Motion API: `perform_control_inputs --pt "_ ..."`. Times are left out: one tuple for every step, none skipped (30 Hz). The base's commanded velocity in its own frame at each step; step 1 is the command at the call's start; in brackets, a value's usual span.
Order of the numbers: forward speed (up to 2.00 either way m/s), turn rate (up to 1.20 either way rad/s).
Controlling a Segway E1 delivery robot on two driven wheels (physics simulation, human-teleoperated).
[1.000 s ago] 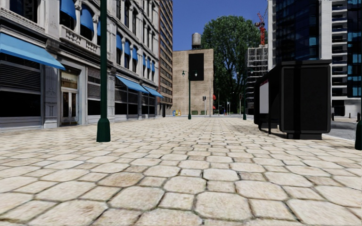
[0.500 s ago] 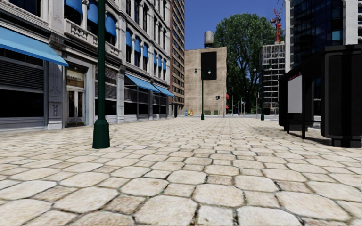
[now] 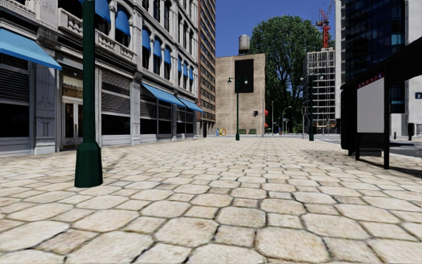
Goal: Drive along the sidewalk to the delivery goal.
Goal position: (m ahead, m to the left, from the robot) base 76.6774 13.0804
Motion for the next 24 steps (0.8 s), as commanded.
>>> perform_control_inputs --pt "2.00 0.00" --pt "2.00 0.00" --pt "2.00 0.00" --pt "2.00 0.00" --pt "2.00 0.00" --pt "2.00 0.00" --pt "2.00 0.00" --pt "2.00 0.00" --pt "2.00 0.00" --pt "2.00 0.00" --pt "2.00 0.00" --pt "2.00 0.00" --pt "2.00 0.00" --pt "2.00 0.00" --pt "2.00 0.00" --pt "2.00 0.00" --pt "2.00 0.00" --pt "2.00 0.00" --pt "2.00 0.00" --pt "2.00 0.00" --pt "2.00 0.00" --pt "2.00 0.00" --pt "2.00 0.00" --pt "2.00 0.00"
